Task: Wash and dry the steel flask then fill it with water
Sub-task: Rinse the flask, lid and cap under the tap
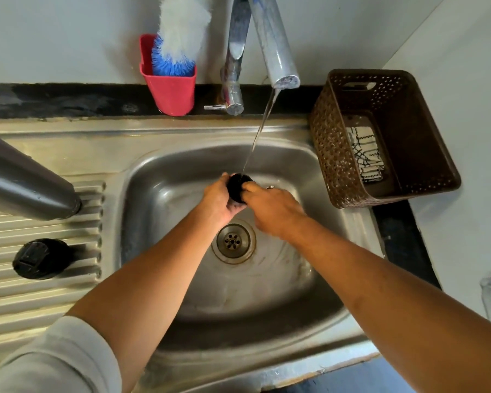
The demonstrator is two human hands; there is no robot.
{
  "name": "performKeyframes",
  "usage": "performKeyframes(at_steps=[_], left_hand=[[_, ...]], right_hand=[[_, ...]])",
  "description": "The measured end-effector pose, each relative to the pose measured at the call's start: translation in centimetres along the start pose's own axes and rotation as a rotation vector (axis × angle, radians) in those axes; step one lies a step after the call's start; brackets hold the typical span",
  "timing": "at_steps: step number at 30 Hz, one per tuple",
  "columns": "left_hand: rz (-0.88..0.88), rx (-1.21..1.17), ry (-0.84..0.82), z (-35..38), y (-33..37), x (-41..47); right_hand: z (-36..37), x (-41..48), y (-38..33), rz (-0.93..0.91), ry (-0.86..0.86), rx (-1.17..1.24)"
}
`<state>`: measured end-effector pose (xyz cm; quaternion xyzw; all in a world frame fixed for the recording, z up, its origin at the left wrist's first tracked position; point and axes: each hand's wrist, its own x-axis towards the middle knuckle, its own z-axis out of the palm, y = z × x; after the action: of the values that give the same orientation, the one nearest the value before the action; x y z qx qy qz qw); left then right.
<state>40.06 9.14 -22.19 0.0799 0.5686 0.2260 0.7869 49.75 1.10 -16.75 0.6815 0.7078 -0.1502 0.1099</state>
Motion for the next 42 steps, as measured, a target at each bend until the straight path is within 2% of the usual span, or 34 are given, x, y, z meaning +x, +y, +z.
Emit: performKeyframes(at_steps=[2, 3, 6, 8, 10, 12, 13, 14, 17, 18, 19, 20, 22, 23, 24, 25, 27, 28, 29, 30, 32, 33, 34, 35, 37, 38, 39, 40, 42], left_hand=[[0.008, 0.035, 0.029, 0.5, -0.1, 0.5], [0.015, 0.048, 0.047, 0.5, -0.3, 0.6], [0.020, 0.033, 0.045, 0.5, -0.8, 0.4], [0.025, 0.040, 0.035, 0.5, -0.7, 0.5], [0.019, 0.049, 0.051, 0.6, 0.4, 0.6], [0.014, 0.100, 0.067, 0.6, 0.8, 0.7], [0.019, 0.125, 0.070, 0.4, 0.6, 0.7], [0.031, 0.132, 0.072, 0.2, 0.4, 0.7], [0.033, 0.121, 0.033, 0.2, 0.2, 0.2], [0.035, 0.116, 0.024, 0.3, 0.6, -0.1], [0.057, 0.113, 0.033, 0.4, 1.1, -0.2], [0.079, 0.119, 0.037, 0.5, 1.6, -0.2], [0.070, 0.156, 0.034, 0.8, 1.9, -0.9], [0.052, 0.142, 0.006, 0.7, 1.7, -1.3], [0.040, 0.102, -0.034, 0.7, 1.3, -1.5], [0.037, 0.060, -0.095, 0.6, 0.8, -1.6], [0.038, -0.037, -0.204, 0.2, 0.0, -1.6], [0.028, -0.050, -0.257, -0.1, 0.0, -1.8], [0.011, -0.031, -0.274, -0.3, 0.1, -2.0], [-0.009, -0.004, -0.274, -0.3, 0.3, -2.0], [-0.045, 0.077, -0.215, -0.4, 0.8, -2.4], [-0.039, 0.111, -0.184, -0.4, 0.6, -2.5], [-0.021, 0.104, -0.167, -0.4, 0.5, -2.6], [0.018, 0.086, -0.187, -0.3, 0.3, -2.6], [0.052, 0.020, -0.288, -0.3, -0.4, -2.5], [0.045, 0.008, -0.338, -0.4, -0.4, -2.6], [0.037, 0.011, -0.361, -0.6, -0.2, -2.7], [0.029, 0.005, -0.357, -0.6, 0.2, -2.7], [-0.002, 0.028, -0.301, -0.6, 0.9, -2.6]], right_hand=[[0.0, 0.1, -1.2, 0.077, 0.007, -0.031], [0.0, 0.3, -1.8, 0.093, -0.001, 0.040], [0.1, 0.8, -1.2, 0.153, -0.046, 0.434], [0.5, 0.6, -0.9, 0.133, 0.024, 0.624], [0.9, 0.2, -1.1, 0.101, 0.069, 0.442], [1.3, -0.2, -1.5, 0.113, 0.030, 0.210], [1.1, -0.1, -1.6, 0.133, 0.022, 0.192], [0.7, 0.1, -1.9, 0.167, 0.033, 0.271], [-0.2, 0.4, -3.9, 0.375, 0.100, 0.971], [-0.2, 0.2, -4.3, 0.415, 0.145, 1.098], [0.3, -0.1, -4.4, 0.390, 0.175, 1.066], [0.8, -0.5, -4.1, 0.314, 0.166, 0.891], [0.9, -1.2, -2.6, 0.161, 0.068, 0.294], [0.9, -1.0, -2.1, 0.137, 0.059, 0.156], [0.4, -0.8, -2.1, 0.189, 0.080, 0.211], [-0.1, -0.5, -2.8, 0.281, 0.133, 0.406], [-0.9, 0.5, -4.2, 0.510, 0.275, 0.963], [-0.9, 0.5, -4.7, 0.537, 0.322, 1.106], [-0.4, 0.3, -4.6, 0.477, 0.328, 1.064], [0.1, -0.3, -4.0, 0.346, 0.283, 0.878], [0.8, -1.5, -2.0, 0.126, 0.077, 0.254], [0.7, -1.8, -1.2, 0.073, 0.019, 0.066], [0.7, -1.7, -1.0, 0.100, 0.023, 0.095], [0.2, -1.4, -1.6, 0.198, 0.082, 0.298], [-1.1, -0.3, -4.1, 0.555, 0.232, 1.038], [-1.3, 0.2, -4.9, 0.655, 0.276, 1.295], [-1.1, 0.2, -5.4, 0.641, 0.288, 1.338], [-0.5, -0.2, -5.2, 0.532, 0.270, 1.169], [0.5, -1.2, -3.5, 0.234, 0.105, 0.485]])
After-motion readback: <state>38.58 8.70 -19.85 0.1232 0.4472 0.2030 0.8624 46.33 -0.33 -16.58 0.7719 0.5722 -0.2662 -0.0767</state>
